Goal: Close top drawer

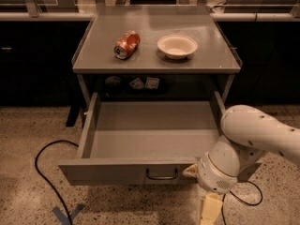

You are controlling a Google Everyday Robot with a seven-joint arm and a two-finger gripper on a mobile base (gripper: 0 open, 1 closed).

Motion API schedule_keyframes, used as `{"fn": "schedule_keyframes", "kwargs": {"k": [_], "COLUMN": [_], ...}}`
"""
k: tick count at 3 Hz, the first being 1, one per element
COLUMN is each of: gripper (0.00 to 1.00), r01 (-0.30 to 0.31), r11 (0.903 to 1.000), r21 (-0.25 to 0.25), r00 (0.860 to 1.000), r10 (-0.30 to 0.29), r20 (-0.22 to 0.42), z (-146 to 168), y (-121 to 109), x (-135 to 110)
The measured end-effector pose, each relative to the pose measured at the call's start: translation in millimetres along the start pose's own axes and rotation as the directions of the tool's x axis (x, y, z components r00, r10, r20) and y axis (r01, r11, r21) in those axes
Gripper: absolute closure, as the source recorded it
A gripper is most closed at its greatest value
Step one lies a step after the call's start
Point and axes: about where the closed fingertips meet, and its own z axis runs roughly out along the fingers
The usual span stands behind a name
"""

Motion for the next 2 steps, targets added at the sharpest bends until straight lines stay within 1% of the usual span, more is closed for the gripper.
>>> {"fn": "schedule_keyframes", "kwargs": {"k": [1, 2], "gripper": [0.0, 0.0], "r01": [0.0, -0.009], "r11": [1.0, 0.9998], "r21": [0.0, 0.015], "r00": [1.0, 1.0], "r10": [0.0, 0.009], "r20": [0.0, -0.004], "z": [0.0, -0.3], "y": [0.0, -9.3], "x": [0.0, 1.5]}}
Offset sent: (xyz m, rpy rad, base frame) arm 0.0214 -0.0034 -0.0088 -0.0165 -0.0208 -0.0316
